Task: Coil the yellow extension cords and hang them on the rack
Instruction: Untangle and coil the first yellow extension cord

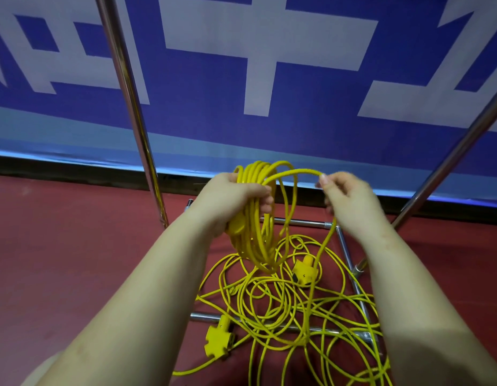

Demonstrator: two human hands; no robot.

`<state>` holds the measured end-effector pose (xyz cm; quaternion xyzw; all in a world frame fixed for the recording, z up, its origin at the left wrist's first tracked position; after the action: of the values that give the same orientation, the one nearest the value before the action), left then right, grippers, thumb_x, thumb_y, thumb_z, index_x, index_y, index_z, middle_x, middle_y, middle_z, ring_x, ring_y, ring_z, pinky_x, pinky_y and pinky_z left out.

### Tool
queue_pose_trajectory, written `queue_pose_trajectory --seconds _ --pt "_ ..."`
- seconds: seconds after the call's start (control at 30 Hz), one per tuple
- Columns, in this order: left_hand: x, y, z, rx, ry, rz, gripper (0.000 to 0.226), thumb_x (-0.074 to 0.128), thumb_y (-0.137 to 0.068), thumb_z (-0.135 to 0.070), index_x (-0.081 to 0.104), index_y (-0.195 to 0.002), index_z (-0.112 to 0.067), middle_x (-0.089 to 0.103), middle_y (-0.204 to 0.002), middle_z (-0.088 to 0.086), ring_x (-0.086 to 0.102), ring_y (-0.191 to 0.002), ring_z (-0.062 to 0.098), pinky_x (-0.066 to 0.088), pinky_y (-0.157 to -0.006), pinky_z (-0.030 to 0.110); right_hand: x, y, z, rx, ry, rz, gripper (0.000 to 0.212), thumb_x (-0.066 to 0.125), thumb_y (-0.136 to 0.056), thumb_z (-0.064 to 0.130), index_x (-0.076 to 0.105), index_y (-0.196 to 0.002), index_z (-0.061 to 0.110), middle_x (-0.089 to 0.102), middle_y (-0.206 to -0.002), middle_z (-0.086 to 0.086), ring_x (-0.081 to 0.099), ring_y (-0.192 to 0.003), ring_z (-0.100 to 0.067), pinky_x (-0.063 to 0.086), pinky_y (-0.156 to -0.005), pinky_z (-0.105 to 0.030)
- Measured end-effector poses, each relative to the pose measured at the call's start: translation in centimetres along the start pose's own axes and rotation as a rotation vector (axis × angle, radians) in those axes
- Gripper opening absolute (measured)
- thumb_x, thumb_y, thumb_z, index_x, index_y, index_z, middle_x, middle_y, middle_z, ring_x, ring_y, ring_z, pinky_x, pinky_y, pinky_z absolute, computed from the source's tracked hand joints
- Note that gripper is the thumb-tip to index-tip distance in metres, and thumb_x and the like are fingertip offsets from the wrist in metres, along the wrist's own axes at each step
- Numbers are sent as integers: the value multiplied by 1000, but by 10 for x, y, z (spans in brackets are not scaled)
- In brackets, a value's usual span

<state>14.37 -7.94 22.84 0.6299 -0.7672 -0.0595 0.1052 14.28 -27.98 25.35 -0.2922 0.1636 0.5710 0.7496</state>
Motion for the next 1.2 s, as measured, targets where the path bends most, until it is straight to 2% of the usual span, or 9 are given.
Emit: queue_pose_trajectory --seconds 0.13,0.2,0.3,0.4,0.53,0.63,0.73,1.07,1.2 --pt "-7 -5 5 -25 123 -75 11 58 -88 -1 62 -78 -3 65 -53 1 61 -45 8 51 -45 20 63 25 -25 177 203 552 23 46 -97 30 58 -80 21 65 -75 -1 61 -70 -18 46 -69 -31" --pt "-10 -6 7 -18 155 -114 12 58 -89 -2 62 -78 -4 63 -51 -1 60 -43 7 50 -43 19 77 39 -36 235 284 681 15 50 -95 28 57 -83 23 68 -83 -2 65 -80 -21 45 -65 -32" --pt "-17 -7 5 19 216 -187 11 58 -89 -4 61 -79 -5 63 -51 -1 60 -45 8 50 -44 20 87 52 -34 321 123 757 10 52 -95 18 53 -85 20 63 -78 1 66 -72 -15 44 -57 -25" --pt "-21 -9 -4 84 137 -191 10 60 -89 -6 62 -79 -7 67 -58 1 64 -53 11 55 -52 26 79 47 -14 412 -246 653 9 52 -95 12 53 -87 15 64 -77 -4 68 -62 -11 55 -56 -22" --pt "-13 -5 -15 129 -168 -112 6 65 -85 -9 64 -79 -8 73 -77 9 70 -70 22 58 -67 39 54 36 -3 585 -772 408 11 48 -95 11 54 -86 11 67 -62 -5 68 -53 -14 56 -51 -24" --pt "-7 -4 -16 135 -305 -51 6 71 -80 -17 68 -78 -12 75 -81 9 71 -80 29 58 -79 47 47 34 -2 661 -981 293 15 46 -96 13 55 -84 12 68 -57 -2 68 -52 -13 54 -47 -21" --pt "-1 -3 -13 128 -372 11 27 76 -72 -27 67 -88 -8 74 -82 12 71 -80 31 56 -81 51 44 33 -3 714 -1150 177 17 48 -95 12 56 -81 9 68 -55 -3 67 -49 -11 52 -45 -17" --pt "22 -2 12 14 -270 134 29 79 -73 -12 68 -96 0 73 -83 18 69 -71 28 58 -75 39 30 20 -11 625 -1298 -60 16 54 -93 16 56 -79 9 67 -55 -2 67 -51 -6 51 -47 -15" --pt "21 -5 16 8 -129 54 14 75 -75 -5 68 -88 -4 72 -79 16 68 -64 24 59 -66 32 27 19 -8 553 -1177 -30 19 54 -93 28 56 -81 13 69 -63 0 69 -61 -10 56 -55 -22"
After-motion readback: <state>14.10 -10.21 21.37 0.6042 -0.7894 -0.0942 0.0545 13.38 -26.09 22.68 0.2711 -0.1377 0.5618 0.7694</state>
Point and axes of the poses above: each hand's wrist, its own y-axis away from the middle knuckle, its own x-axis out of the palm, z = x × y, the point moved 10 cm from there along -y, towards the middle knuckle
